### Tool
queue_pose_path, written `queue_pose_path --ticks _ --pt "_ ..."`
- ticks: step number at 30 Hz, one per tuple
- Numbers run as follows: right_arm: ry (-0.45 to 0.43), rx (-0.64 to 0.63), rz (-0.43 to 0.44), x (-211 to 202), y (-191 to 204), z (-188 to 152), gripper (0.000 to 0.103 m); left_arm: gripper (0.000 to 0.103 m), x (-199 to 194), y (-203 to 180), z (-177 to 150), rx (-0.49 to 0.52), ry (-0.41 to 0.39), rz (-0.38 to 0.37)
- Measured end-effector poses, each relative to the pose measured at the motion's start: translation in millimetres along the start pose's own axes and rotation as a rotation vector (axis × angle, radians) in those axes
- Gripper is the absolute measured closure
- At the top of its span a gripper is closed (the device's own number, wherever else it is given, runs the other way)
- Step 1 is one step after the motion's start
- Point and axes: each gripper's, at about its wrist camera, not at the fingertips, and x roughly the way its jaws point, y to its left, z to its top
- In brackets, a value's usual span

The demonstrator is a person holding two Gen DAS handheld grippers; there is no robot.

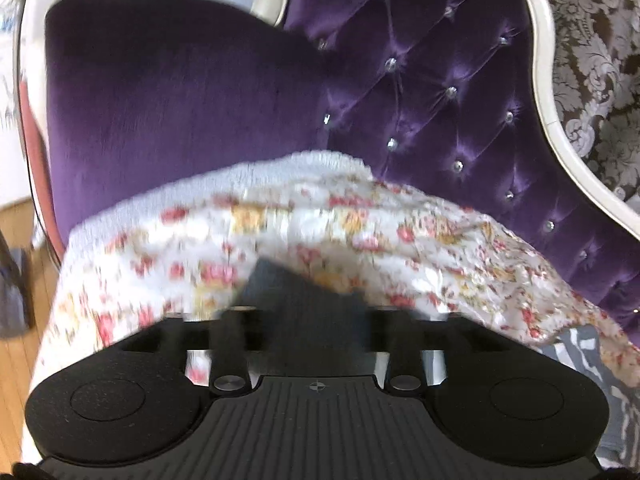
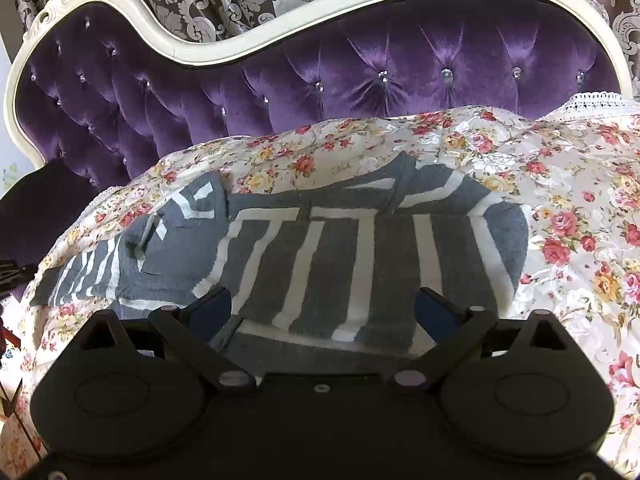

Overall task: Fold small clothes
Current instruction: 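Lift the cuff with the left gripper, fold the sleeve over the body, release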

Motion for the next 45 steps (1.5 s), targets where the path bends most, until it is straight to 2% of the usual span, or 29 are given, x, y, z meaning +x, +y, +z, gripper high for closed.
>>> queue_pose_path --ticks 6,12,22,23,24,25,26,31,34,40,45 --pt "0.013 -0.011 0.005 3 2 -2 0.004 0.054 -17 8 -22 -0.084 -0.010 -0.027" --pt "0.027 -0.021 0.007 7 5 -4 0.004 0.054 -12 18 -27 -0.221 0.056 -0.108" --pt "0.030 -0.023 0.008 8 4 -5 0.004 0.055 7 10 -21 -0.253 0.030 -0.080" --pt "0.030 -0.024 0.009 8 4 -5 0.004 0.059 8 10 -21 -0.259 0.024 -0.080" --pt "0.031 -0.025 0.009 8 4 -5 0.004 0.083 10 10 -20 -0.262 0.021 -0.084" --pt "0.031 -0.026 0.009 8 4 -5 0.004 0.095 12 9 -19 -0.262 0.025 -0.084" --pt "0.032 -0.026 0.009 8 4 -5 0.004 0.095 11 8 -19 -0.263 0.012 -0.087" --pt "0.028 -0.016 0.003 6 1 -3 0.004 0.095 -12 -18 -10 -0.133 -0.073 -0.114" --pt "0.028 -0.003 -0.009 4 -2 -1 0.004 0.095 -35 -39 4 -0.073 -0.117 -0.156" --pt "0.050 0.018 -0.025 0 -8 0 0.004 0.095 -82 -103 29 0.077 -0.203 -0.280" --pt "0.059 0.029 -0.050 -6 -15 2 0.004 0.095 -109 -163 33 0.161 -0.240 -0.401"
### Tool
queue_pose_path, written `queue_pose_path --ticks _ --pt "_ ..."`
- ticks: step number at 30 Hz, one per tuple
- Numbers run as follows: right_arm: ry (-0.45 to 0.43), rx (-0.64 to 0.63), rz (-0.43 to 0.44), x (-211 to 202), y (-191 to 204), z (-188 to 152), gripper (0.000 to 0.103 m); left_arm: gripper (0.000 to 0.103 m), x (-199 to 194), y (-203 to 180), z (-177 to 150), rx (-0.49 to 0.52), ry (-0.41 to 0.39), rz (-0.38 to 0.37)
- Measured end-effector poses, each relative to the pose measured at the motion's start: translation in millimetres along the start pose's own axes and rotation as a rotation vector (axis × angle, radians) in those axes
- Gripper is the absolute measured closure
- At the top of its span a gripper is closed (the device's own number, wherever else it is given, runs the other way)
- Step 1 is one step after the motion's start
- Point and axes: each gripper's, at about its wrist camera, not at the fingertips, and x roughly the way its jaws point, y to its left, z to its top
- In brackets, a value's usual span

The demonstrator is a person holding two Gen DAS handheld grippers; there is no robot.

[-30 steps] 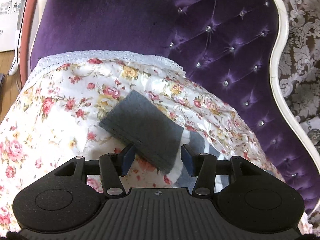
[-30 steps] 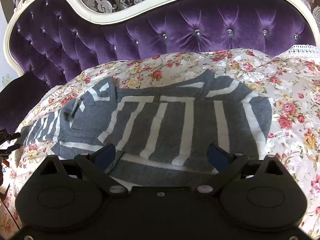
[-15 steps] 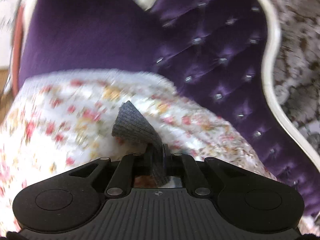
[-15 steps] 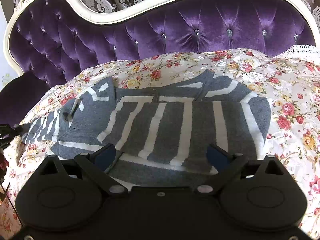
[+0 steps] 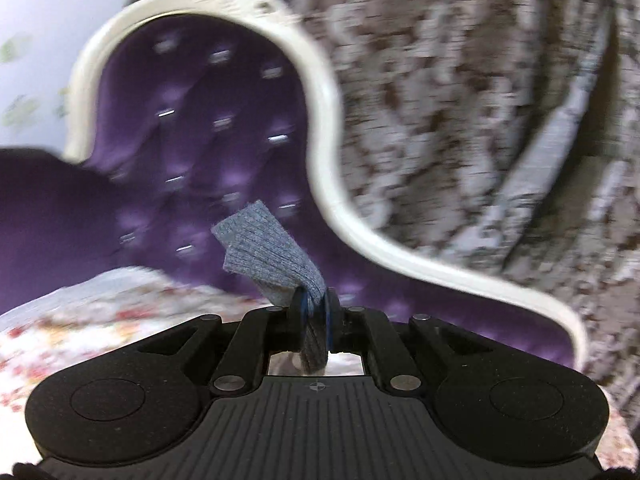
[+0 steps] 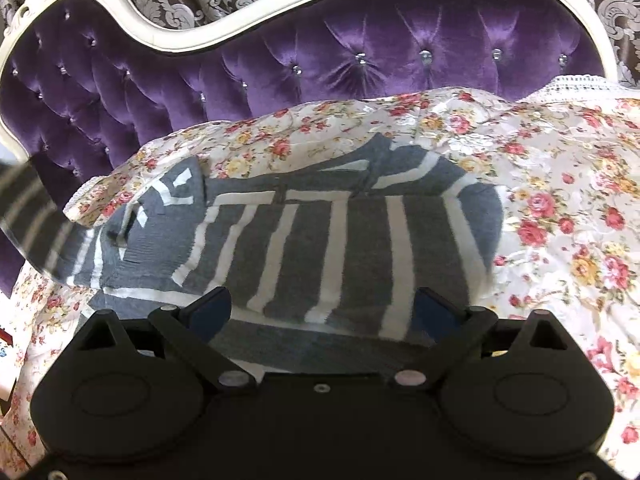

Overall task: Fold small clothes
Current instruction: 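Lift the cuff with the left gripper, fold the sleeve over the body, release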

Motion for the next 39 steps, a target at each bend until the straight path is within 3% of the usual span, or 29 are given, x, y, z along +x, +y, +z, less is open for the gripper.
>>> queue_pose_path --ticks 6,12,17,27,31,33,36,37,39 --pt "-0.017 0.028 -0.013 -10 -12 5 0.004 0.095 6 -73 -3 0.069 -0.003 -0.144" --pt "-0.042 0.064 -0.025 -19 -25 11 0.004 0.095 30 -134 -37 0.071 0.057 -0.246" --pt "-0.060 0.102 -0.030 -25 -38 16 0.004 0.095 61 -168 -85 0.094 0.134 -0.276" --pt "-0.089 0.165 -0.041 -33 -58 20 0.004 0.093 94 -192 -164 0.137 0.311 -0.293" --pt "-0.099 0.176 -0.051 -34 -61 21 0.004 0.052 96 -203 -177 0.190 0.367 -0.353" --pt "-0.107 0.180 -0.058 -35 -63 21 0.004 0.041 95 -207 -181 0.228 0.382 -0.380" --pt "-0.122 0.198 -0.065 -37 -67 22 0.004 0.038 90 -208 -183 0.264 0.396 -0.399" --pt "-0.128 0.203 -0.068 -38 -68 22 0.004 0.030 88 -206 -182 0.265 0.400 -0.410" --pt "-0.136 0.210 -0.077 -39 -71 23 0.004 0.024 81 -199 -180 0.273 0.397 -0.414"
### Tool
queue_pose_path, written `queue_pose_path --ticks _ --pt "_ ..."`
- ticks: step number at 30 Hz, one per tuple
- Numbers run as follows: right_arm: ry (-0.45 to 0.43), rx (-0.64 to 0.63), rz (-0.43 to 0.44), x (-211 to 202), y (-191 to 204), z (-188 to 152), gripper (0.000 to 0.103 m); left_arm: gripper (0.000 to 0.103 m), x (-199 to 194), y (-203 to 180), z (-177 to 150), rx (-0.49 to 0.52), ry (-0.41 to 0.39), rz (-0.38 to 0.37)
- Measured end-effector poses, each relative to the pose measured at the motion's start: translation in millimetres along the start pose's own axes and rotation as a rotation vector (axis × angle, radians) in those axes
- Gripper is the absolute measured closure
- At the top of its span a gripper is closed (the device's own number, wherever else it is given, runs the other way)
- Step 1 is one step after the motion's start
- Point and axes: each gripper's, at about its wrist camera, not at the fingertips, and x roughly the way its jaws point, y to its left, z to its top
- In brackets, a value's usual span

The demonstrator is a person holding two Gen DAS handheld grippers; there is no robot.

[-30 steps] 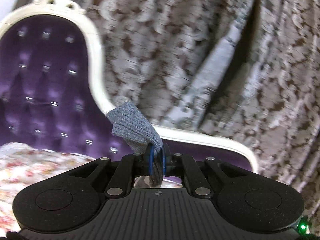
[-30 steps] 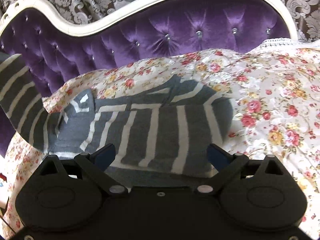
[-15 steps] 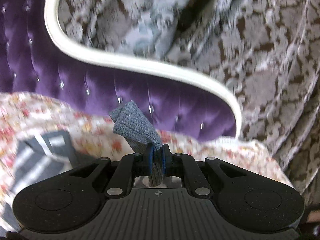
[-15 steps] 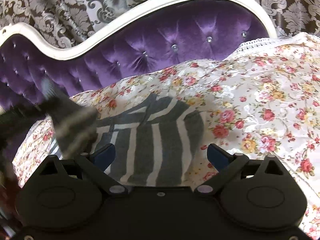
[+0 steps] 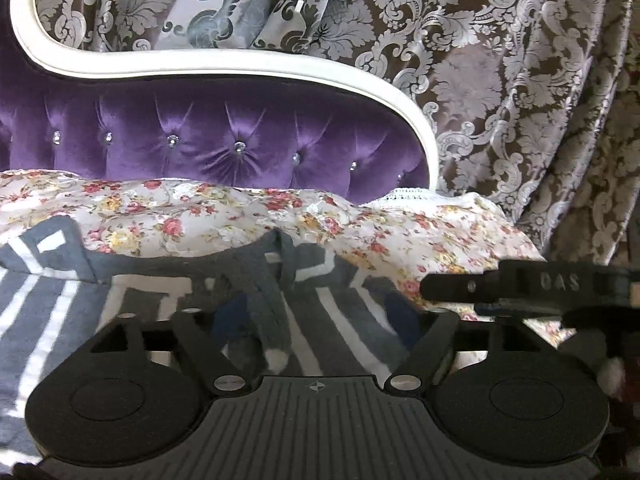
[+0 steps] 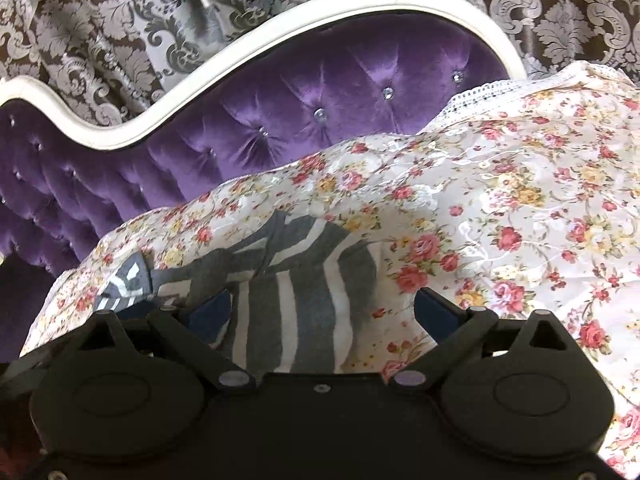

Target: Fold small clothes

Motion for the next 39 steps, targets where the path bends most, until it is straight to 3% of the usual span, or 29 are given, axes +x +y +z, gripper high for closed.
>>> queue_pose_path --ticks 7,12,16,20,23,34,37,39 --pt "0.009 -0.021 -0.002 5 6 -3 0.004 0.023 -33 14 -9 0.087 -0.045 0.077" --pt "0.012 -0.062 0.009 10 16 -7 0.004 0.022 -41 48 -15 0.066 -0.058 0.280" --pt "0.004 -0.105 0.022 14 27 -10 0.004 0.022 -36 90 -23 -0.039 -0.016 0.435" --pt "0.000 -0.157 0.025 21 39 -15 0.004 0.020 -24 123 -37 -0.052 0.080 0.570" --pt "-0.002 -0.192 0.031 27 49 -19 0.004 0.011 -34 143 -48 -0.133 0.045 0.527" --pt "-0.016 -0.286 0.088 50 90 -38 0.004 0.008 -33 138 -54 -0.094 0.029 0.553" --pt "0.013 -0.328 0.051 61 96 -42 0.004 0.008 -32 138 -55 -0.097 0.026 0.551" --pt "0.044 -0.350 -0.030 67 93 -44 0.005 0.008 -31 139 -55 -0.099 0.025 0.549"
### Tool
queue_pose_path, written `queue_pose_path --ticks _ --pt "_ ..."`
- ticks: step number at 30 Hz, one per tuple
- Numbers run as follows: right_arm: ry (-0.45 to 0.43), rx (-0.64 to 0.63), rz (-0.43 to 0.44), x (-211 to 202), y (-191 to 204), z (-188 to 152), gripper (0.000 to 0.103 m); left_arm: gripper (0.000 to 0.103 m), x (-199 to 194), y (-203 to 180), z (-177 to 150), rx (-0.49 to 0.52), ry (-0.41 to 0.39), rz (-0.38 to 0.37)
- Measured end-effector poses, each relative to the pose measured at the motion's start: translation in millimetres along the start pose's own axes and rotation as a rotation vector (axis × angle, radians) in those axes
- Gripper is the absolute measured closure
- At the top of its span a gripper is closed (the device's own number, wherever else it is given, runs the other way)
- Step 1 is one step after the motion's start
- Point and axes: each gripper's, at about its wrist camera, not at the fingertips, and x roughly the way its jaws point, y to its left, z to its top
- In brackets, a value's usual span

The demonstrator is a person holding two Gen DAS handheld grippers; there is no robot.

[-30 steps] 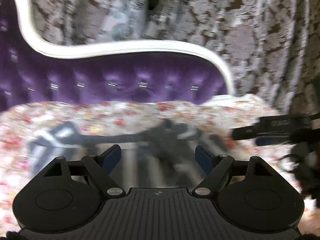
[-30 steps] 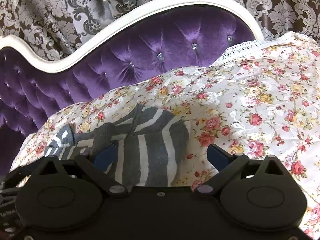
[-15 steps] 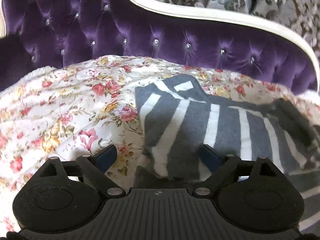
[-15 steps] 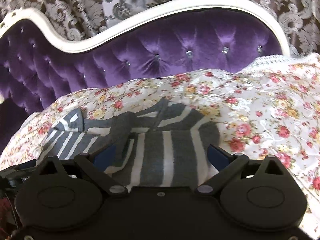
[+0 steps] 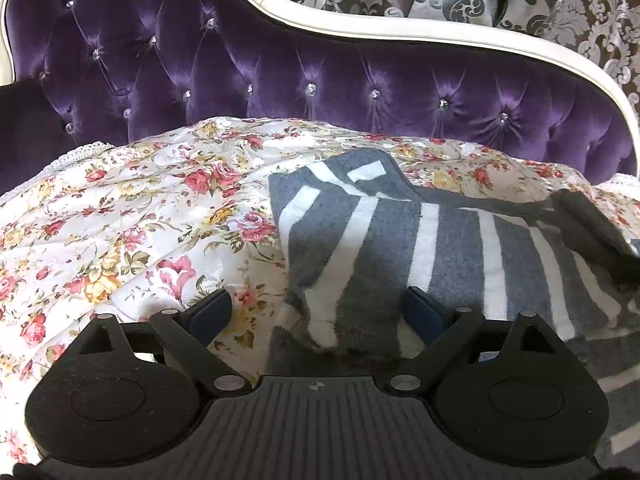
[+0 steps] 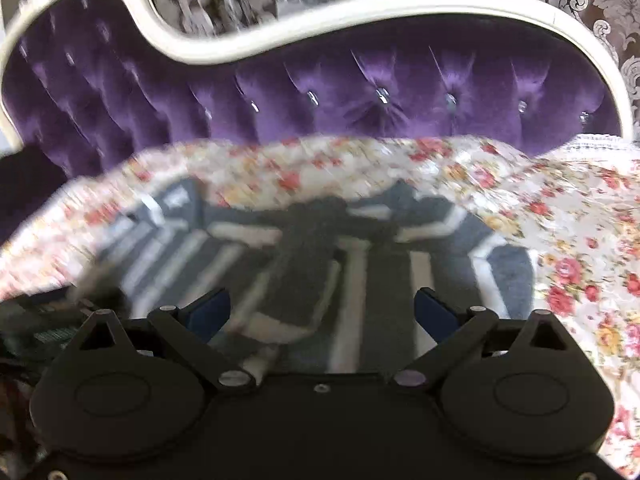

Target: Fold small clothes

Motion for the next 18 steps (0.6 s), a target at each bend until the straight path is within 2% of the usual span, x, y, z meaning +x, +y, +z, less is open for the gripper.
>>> queue_pose_path --ticks 2,5,10,15,16,18 --pt "0.049 0.019 -0.046 2 -10 -3 0.005 0.008 0 0 0 -0.001 0.000 -0.001" --pt "0.101 0.092 -0.045 -5 -34 -6 0.005 0.008 0 1 0 -0.003 -0.002 -0.003" --pt "0.097 0.164 -0.101 -24 -68 -9 0.005 0.008 -1 0 0 -0.007 -0.004 -0.002" --pt "-0.017 0.372 0.039 -42 -104 -6 0.005 0.008 -1 1 0 -0.010 -0.006 -0.003" --pt "-0.030 0.394 0.074 -42 -108 -7 0.008 0.008 -1 1 0 -0.010 -0.006 -0.003" --pt "-0.027 0.408 0.133 -38 -109 -6 0.022 0.008 -1 1 0 -0.010 -0.007 -0.004"
